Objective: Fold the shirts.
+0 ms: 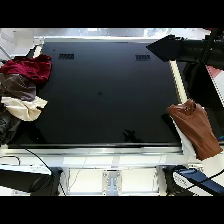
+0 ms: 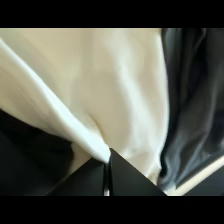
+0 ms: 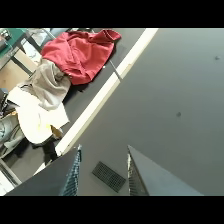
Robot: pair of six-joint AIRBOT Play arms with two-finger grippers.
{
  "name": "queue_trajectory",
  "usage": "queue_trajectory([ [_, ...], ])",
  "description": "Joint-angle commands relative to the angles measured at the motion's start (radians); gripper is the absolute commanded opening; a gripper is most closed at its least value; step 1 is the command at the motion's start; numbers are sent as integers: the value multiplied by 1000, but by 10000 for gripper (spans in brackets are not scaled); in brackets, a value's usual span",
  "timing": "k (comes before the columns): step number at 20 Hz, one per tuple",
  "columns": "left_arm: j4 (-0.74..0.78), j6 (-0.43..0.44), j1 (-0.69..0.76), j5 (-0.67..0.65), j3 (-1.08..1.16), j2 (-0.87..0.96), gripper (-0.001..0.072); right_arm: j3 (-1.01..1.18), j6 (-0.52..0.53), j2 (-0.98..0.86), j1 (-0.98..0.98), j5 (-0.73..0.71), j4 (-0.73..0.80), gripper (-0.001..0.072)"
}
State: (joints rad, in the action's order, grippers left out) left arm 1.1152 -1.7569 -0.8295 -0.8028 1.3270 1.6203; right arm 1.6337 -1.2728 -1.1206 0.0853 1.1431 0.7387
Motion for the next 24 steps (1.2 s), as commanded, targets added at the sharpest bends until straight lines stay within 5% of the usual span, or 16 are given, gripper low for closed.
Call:
queue_trajectory([
  [1, -254, 234, 1, -31, 0, -56, 8, 2, 0, 0, 1, -4, -12, 331],
  [5, -713, 527, 41, -50, 0, -270, 7, 25, 2, 0, 0, -22, 2, 331],
  [7, -811, 600, 103, -99, 0, -389, 7, 42, 2, 1, 0, -34, 48, 331],
  [14, -811, 605, 676, -183, 0, -592, 8, 254, 2, 1, -96, 64, 263, 331],
  [18, -813, 607, 1085, 79, 0, -552, 7, 414, 2, 8, -198, 159, 345, 331],
  [21, -797, 673, 1230, 225, 0, -500, 33, 422, 3, 34, -256, 165, 392, 331],
  [22, -801, 673, 1233, 237, 0, -486, 282, 422, 3, 35, -266, 187, 415, 331],
  [23, -802, 673, 1226, 235, 0, -476, 720, 420, 9, 35, -269, 210, 449, 331],
  [24, -801, 669, 1208, 227, 0, -475, 716, 413, 13, 35, -269, 232, 498, 332],
])
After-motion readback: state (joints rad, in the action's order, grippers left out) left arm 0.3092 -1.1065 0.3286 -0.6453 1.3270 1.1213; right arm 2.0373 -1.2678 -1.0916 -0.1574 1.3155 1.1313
